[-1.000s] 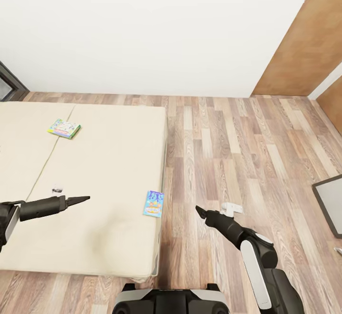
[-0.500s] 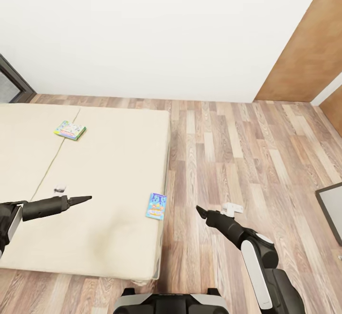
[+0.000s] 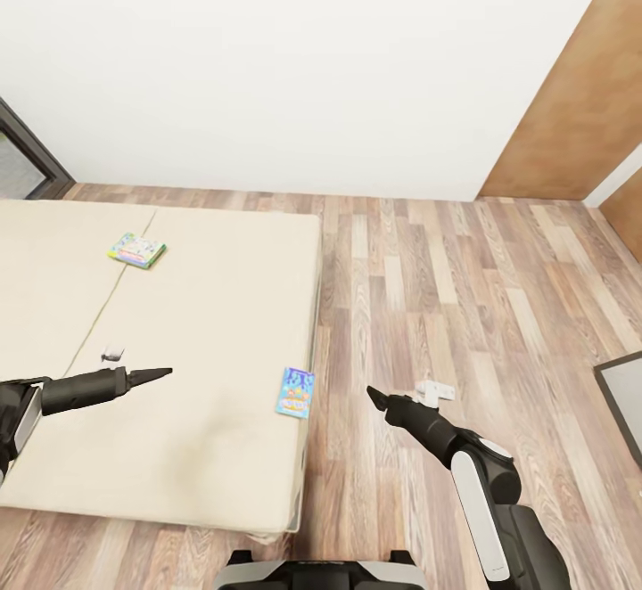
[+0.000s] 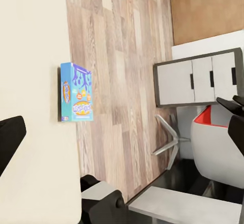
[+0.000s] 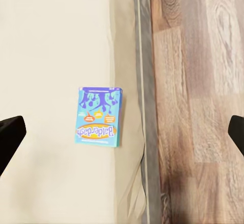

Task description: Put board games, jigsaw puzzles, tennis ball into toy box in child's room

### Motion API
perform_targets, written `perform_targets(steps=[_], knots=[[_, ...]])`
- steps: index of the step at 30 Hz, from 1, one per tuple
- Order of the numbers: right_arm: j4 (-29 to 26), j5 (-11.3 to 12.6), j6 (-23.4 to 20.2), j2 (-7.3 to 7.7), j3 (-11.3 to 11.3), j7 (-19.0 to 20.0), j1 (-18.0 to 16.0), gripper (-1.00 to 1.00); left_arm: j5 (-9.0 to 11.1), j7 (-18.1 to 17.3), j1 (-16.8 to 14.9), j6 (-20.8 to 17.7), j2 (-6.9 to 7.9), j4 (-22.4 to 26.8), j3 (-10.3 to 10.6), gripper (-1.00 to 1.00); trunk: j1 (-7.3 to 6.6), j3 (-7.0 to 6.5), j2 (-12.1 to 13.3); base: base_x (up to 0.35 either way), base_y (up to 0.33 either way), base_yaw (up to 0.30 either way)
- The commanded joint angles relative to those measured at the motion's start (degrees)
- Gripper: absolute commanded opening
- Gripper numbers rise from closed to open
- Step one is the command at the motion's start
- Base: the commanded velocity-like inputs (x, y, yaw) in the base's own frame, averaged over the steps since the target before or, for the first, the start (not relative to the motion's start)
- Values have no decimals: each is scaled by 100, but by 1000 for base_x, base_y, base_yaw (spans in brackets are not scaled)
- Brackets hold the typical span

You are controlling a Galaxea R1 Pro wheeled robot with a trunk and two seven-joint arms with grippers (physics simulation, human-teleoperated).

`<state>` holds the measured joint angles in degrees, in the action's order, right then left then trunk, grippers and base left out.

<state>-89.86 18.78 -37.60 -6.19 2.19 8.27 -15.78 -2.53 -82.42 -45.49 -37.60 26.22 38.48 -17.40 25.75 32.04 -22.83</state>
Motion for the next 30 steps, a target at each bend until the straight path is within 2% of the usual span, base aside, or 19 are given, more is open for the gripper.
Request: perform_targets(steps=[1,14,24,30], knots=[[-5,-6,-36,-6,18,34,-4,100,-27,-35,-4,-61,-2,1,-15,100,3,-2,-9,0,0,-73],[-5,-6,-36,-17,13,33,-4,100,-28,-37,-4,-55,4,1,-13,100,3,-120,-9,0,0,-125],[-5,-5,-36,-22,7,28,-4,100,-28,-39,-4,-59,12,1,-7,100,3,-157,-9,0,0,-28],[-5,-6,-15,-18,-161,19,-4,100,-28,-39,-4,-62,5,1,-9,100,3,-208,-9,0,0,-2]])
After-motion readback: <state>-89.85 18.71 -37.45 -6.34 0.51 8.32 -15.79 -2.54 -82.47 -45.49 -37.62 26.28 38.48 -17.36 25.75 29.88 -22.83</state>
